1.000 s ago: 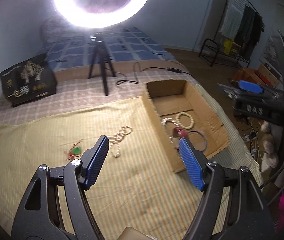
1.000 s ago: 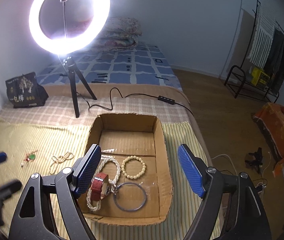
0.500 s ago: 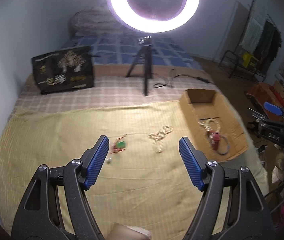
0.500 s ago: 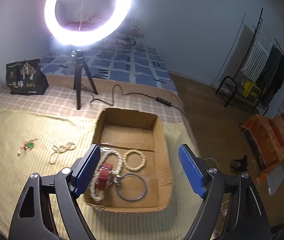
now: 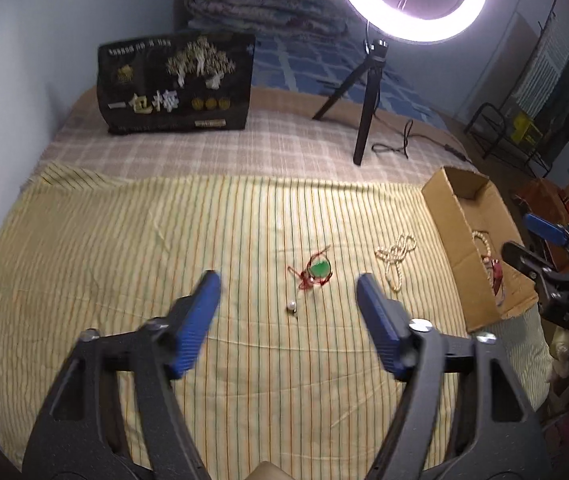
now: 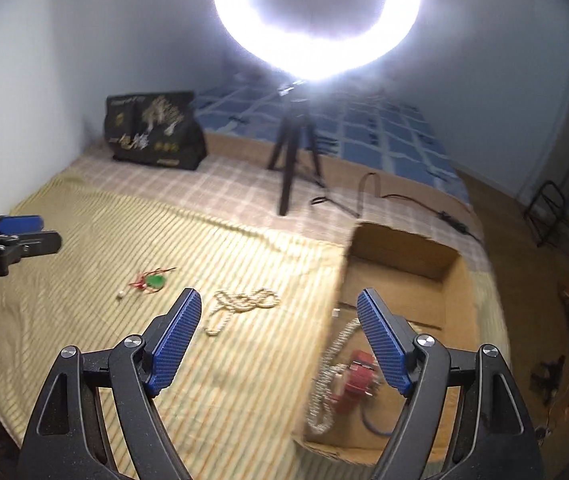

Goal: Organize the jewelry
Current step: 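Move the right tool to the pearl strand while the left tool approaches a small pearl stud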

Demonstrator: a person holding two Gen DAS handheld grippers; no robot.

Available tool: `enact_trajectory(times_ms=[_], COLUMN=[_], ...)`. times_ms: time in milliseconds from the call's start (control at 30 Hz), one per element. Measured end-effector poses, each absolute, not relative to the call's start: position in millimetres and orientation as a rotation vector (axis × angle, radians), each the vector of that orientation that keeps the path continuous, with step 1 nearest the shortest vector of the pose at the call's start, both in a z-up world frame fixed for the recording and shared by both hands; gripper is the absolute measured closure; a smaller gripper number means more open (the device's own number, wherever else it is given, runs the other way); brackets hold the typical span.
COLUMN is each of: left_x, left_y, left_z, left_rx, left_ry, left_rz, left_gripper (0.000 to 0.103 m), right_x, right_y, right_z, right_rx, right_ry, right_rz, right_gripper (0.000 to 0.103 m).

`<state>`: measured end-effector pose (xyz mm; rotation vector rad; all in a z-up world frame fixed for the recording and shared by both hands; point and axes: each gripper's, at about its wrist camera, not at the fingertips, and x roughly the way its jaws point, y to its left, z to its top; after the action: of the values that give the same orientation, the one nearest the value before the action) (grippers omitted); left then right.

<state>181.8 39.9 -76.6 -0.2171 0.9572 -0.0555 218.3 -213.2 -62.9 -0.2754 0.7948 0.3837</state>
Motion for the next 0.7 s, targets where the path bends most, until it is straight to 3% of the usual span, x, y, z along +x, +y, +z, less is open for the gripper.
enact_trajectory(times_ms=[200,300,400,700], left_x=[188,190,195,206], left_y=[42,37,30,14], left_z=[-104,-112,-121,-139], left_rx=[-0.261,-0.237,-0.220,-0.185], left_ry=[1.053,1.073,1.105,1.147], left_rz=[-0.130,-0.155,-0.183,-0.220], left_gripper=[0.063,0.066,0.074,0.075], right_x=[246,258,265,291], right_y=[-188,-177,-170,-177], right_z=[-88,-101,-109,-143], right_rx=[-0.224,-0.199,-0.198,-0.043], right_ry=[0.935,0.991,1.024,1.206], right_rz=[0.469,0.503,0.521,0.465], right_gripper=[0.048,0.061,0.063,0.070])
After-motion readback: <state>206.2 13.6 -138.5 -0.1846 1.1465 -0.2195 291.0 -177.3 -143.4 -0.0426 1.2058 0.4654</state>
